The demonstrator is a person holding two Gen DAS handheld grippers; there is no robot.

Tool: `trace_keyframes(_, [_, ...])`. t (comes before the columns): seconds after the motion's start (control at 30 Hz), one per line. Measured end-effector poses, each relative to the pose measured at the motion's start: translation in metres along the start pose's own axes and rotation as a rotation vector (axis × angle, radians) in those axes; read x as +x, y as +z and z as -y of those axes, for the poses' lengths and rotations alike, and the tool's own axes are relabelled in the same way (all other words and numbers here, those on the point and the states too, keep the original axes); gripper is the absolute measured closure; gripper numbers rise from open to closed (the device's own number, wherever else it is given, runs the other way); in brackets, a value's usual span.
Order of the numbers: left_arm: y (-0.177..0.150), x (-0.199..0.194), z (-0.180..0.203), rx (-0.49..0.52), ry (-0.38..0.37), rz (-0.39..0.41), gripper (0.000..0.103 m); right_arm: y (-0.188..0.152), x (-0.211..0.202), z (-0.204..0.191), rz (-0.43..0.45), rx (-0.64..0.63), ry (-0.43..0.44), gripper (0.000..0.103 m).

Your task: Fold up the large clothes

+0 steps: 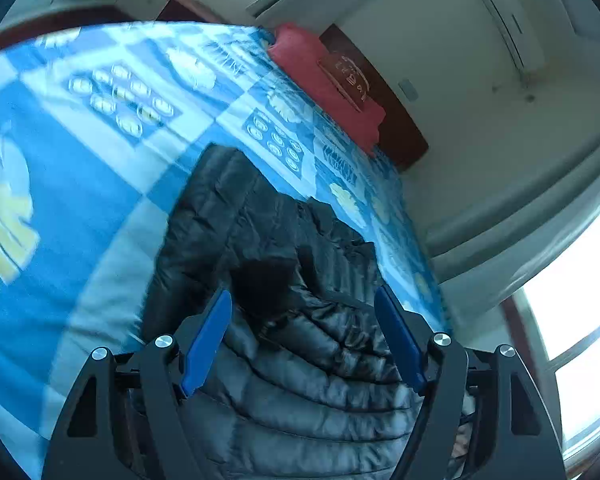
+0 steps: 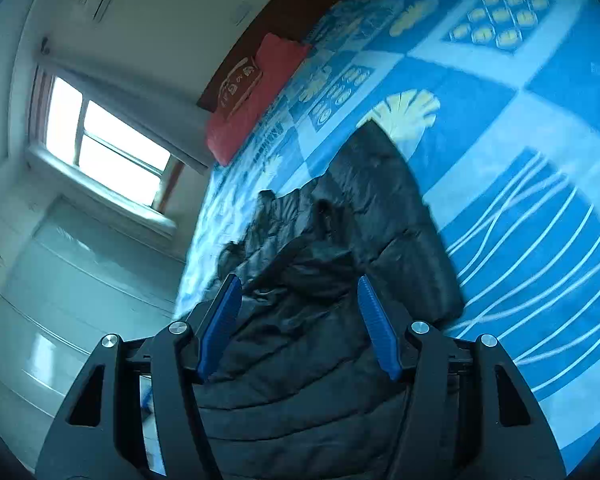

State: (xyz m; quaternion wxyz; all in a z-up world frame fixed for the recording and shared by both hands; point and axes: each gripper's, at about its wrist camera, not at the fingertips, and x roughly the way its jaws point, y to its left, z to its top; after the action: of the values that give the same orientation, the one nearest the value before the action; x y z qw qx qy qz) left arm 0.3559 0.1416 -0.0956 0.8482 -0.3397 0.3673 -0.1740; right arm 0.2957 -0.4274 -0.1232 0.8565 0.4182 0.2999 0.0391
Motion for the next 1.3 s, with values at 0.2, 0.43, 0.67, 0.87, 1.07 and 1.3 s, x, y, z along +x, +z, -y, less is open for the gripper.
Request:
trace_keyframes(0.2, [0.012,0.032,-0.004,0.100,0.091,-0.084,0.030,0.013,0.033,-0.013,-0.093,-0.189,-0.099,0.036])
trace_keyframes(0.43, [0.015,0.065,-0.001,0.217,0.123,-0.156,0.042,0.012,0.069,-0.016,-0.203,-0.290,-0.144,0.049])
trace_keyframes(0.67, [0.009,0.071,0.013,0.346,0.189,-0.181,0.083,0.002,0.062,-0.024,-0.185,-0.348,-0.158,0.088])
trace_keyframes(0.87, [0.018,0.056,0.042,0.409,0.204,-0.112,0.090,0.012,0.040,-0.058,-0.100,-0.419,-0.130,0.092])
trace_keyframes(1.07, [0.063,0.073,0.074,0.439,0.271,-0.022,0.090,0.056,0.059,-0.095,-0.011,-0.470,-0.165,0.092])
trace_keyframes(1.3, [0.113,0.135,0.085,0.463,0.398,0.018,0.090,0.098,0.134,-0.111,0.011,-0.494,-0.260,0.092])
